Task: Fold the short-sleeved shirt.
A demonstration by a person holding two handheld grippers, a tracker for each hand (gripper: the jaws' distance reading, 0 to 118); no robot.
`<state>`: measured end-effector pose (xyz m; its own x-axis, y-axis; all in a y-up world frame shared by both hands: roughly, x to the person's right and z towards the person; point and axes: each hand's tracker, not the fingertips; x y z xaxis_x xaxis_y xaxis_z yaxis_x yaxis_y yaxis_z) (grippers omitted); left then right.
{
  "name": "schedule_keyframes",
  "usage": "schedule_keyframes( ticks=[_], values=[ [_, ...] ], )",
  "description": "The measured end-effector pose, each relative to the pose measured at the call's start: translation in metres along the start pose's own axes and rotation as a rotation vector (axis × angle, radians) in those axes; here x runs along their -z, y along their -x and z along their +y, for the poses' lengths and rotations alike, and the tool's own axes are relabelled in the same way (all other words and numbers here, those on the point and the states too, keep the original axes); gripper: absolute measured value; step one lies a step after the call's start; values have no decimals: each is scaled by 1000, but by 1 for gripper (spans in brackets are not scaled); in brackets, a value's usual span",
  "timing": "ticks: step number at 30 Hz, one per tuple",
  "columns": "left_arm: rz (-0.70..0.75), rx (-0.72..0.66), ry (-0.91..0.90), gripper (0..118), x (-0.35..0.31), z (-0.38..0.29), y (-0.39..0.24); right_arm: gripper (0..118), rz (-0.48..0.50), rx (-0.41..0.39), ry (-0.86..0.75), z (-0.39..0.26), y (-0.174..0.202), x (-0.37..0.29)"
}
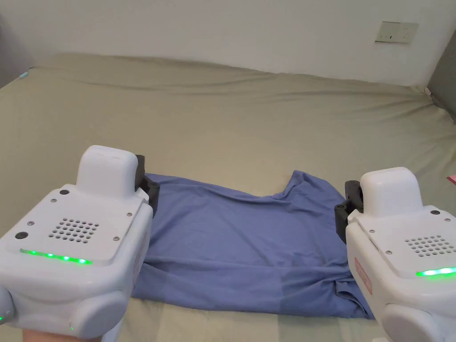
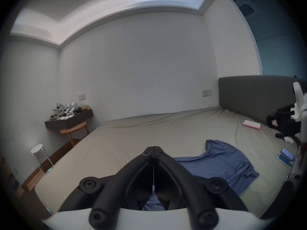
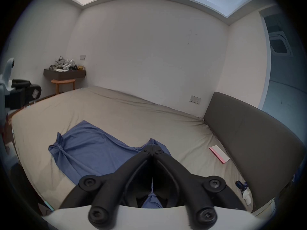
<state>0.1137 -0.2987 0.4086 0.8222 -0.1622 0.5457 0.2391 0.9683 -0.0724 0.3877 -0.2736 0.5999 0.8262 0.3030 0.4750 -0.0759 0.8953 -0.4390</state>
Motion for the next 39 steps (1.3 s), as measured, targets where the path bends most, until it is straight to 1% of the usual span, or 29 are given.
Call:
schedule_keyframes(
  ticks=[1,4,7,10,11,12,13,14,15,16,18,19,21,23,25,26,27,28,29,30,31,32,33,34,35,36,37,38,39],
  values=[
    [8,7,2,0,2,-2,0,2,-12,-13,3,-2,1,1],
    [5,9,50,0,11,-10,4,2,-12,3,17,-7,-5,3],
    [-22,-55,168,0,25,-36,14,2,-16,17,34,-14,-10,5],
    [38,-13,292,0,41,-71,22,2,-23,19,62,-23,-17,8],
    [27,-16,353,0,48,-85,25,2,-25,22,73,-27,-19,10],
    [22,-32,396,3,54,-99,28,2,-26,26,85,-31,-21,12],
    [23,-60,458,21,61,-117,32,2,-27,34,101,-36,-23,14],
    [25,-82,505,21,67,-131,36,2,-28,39,117,-39,-24,16],
    [35,-109,556,28,73,-147,40,2,-30,42,135,-44,-26,18],
    [43,-132,621,43,81,-164,44,2,-33,44,147,-47,-27,20],
    [53,-164,748,101,98,-193,52,2,-41,44,169,-54,-30,23],
    [57,-186,763,118,103,-203,54,2,-43,42,180,-57,-31,24],
    [86,-195,778,113,114,-216,59,2,-52,35,201,-62,-33,25],
    [114,-198,798,113,125,-226,63,2,-60,25,215,-65,-35,25],
    [98,-237,817,110,133,-234,64,2,-68,20,233,-68,-37,26],
    [65,-260,823,109,136,-237,63,2,-72,20,239,-69,-39,27],
    [78,-251,812,109,134,-234,64,2,-74,21,247,-70,-41,28],
    [78,-239,810,104,133,-231,62,2,-75,22,254,-70,-42,28],
    [50,-215,805,98,134,-228,60,2,-77,24,259,-71,-43,29],
    [33,-207,794,88,133,-225,59,2,-79,24,264,-71,-44,31],
    [12,-195,787,71,131,-221,58,2,-79,24,273,-72,-46,34],
    [-17,-170,782,44,130,-215,56,2,-77,25,286,-74,-48,38],
    [-32,-159,756,17,129,-210,54,5,-73,29,305,-76,-50,43],
    [14,-111,739,17,126,-204,52,24,-68,40,328,-80,-52,50],
    [-10,-91,725,17,124,-199,55,53,-59,69,370,-86,-56,59],
    [-28,-108,727,17,121,-197,54,85,-47,94,410,-92,-60,68],
    [-12,-119,708,17,116,-194,55,107,-42,112,474,-100,-64,80],
    [-12,-126,691,17,113,-189,56,107,6,148,543,-112,-68,93],
    [-11,-129,684,17,110,-186,57,107,25,173,573,-123,-70,103]
  ],
)
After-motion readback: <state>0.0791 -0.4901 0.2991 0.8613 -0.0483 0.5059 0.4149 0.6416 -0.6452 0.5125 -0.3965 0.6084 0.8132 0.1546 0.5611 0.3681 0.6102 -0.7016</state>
